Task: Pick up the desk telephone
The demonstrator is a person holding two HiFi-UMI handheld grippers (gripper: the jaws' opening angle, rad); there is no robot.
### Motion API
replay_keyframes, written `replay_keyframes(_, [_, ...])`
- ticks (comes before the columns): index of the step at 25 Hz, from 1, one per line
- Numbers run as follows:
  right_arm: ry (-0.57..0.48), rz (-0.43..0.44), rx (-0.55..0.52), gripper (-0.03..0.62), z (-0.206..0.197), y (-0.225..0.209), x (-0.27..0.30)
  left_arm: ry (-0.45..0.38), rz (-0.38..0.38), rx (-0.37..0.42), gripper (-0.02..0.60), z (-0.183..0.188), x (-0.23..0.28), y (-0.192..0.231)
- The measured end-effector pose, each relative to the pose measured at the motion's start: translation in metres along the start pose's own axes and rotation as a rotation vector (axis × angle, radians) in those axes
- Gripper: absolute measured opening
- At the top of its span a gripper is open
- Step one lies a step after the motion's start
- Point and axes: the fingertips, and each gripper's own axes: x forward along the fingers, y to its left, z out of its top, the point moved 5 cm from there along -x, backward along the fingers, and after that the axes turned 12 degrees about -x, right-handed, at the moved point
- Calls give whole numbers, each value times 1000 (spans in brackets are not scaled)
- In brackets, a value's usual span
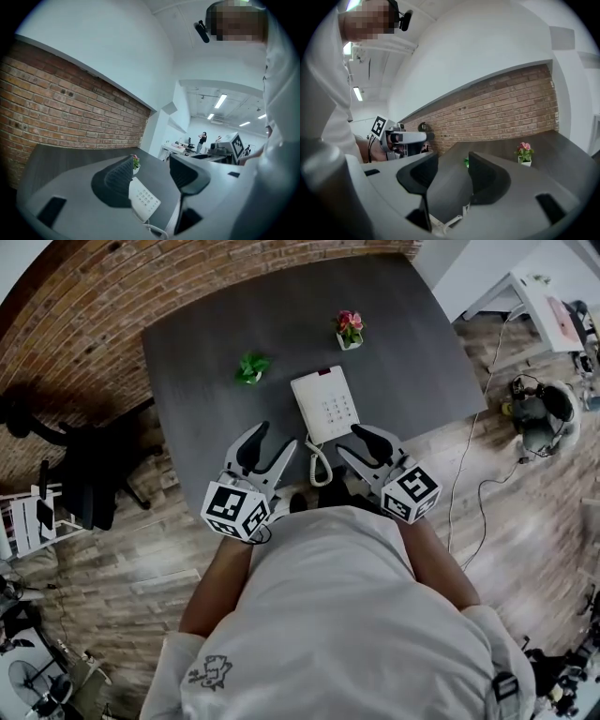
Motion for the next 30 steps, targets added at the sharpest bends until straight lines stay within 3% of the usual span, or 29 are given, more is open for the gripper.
replay_keyframes(17, [232, 119, 115, 193, -82, -120, 41, 203, 95, -175, 288, -64, 106, 47])
replay_keyframes(23, [360, 212, 108, 190, -127, -139, 55, 284, 147, -242, 299, -103, 125, 64])
replay_keyframes(30, [459, 282, 180, 181, -184, -163, 69, 349, 222, -337, 307, -146, 139, 90])
